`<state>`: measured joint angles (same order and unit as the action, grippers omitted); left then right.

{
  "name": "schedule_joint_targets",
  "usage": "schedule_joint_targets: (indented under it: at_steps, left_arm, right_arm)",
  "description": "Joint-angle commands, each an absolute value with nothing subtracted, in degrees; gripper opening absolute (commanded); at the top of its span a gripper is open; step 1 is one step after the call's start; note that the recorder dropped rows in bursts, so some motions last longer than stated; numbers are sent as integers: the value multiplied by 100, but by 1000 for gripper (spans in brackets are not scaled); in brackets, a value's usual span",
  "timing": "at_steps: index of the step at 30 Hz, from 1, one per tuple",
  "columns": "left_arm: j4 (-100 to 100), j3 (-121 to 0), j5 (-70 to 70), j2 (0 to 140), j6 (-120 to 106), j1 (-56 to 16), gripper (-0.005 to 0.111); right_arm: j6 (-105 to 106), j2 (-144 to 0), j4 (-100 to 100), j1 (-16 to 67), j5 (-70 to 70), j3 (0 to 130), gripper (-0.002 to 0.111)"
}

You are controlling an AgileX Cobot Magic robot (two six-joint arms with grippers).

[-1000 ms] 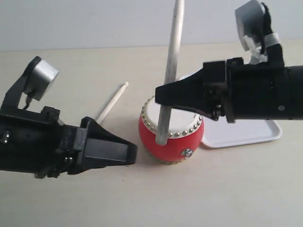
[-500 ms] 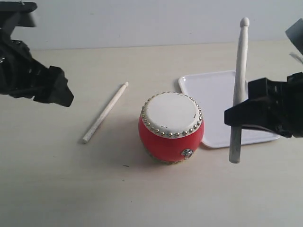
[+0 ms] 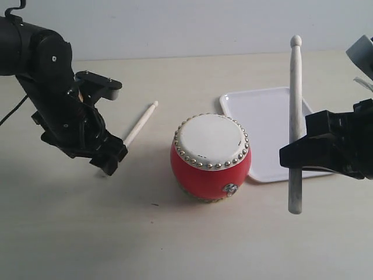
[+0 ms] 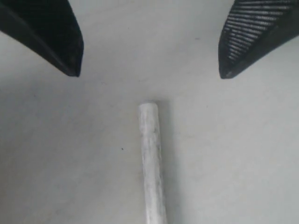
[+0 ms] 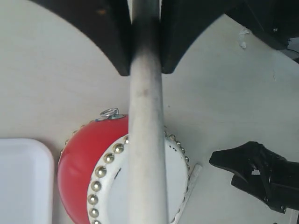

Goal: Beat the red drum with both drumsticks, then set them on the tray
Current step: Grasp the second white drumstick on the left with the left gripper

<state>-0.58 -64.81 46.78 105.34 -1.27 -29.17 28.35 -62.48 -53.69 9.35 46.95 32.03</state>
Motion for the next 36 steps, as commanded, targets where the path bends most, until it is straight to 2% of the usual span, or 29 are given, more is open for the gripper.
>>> schedule_joint_targets:
  at_steps: [1, 14, 19, 24, 33, 36]
  left_arm:
    - [-91, -6531, 4069, 10621, -107, -2942, 76]
    - [-91, -6531, 3627, 11399, -82, -2930, 75]
    - [-91, -6531, 3509, 11465, -82, -2930, 62]
    - [-91, -6531, 3308, 11465, -82, -2930, 67]
    - [-91, -6543, 3111, 11469, -122, -2930, 66]
    - [-91, -6543, 3121, 11469, -122, -2930, 60]
  right_arm:
    - [2832, -6207, -5333, 896, 4722, 3242, 0]
    - [2832, -6207, -5336, 896, 4816, 3242, 0]
    - [2832, -6207, -5336, 896, 4816, 3242, 0]
    - [2832, -6207, -5336, 896, 4816, 3242, 0]
    - [2832, -6207, -5336, 896, 4816, 3242, 0]
    - [2832, -6207, -5336, 896, 4804, 3242, 0]
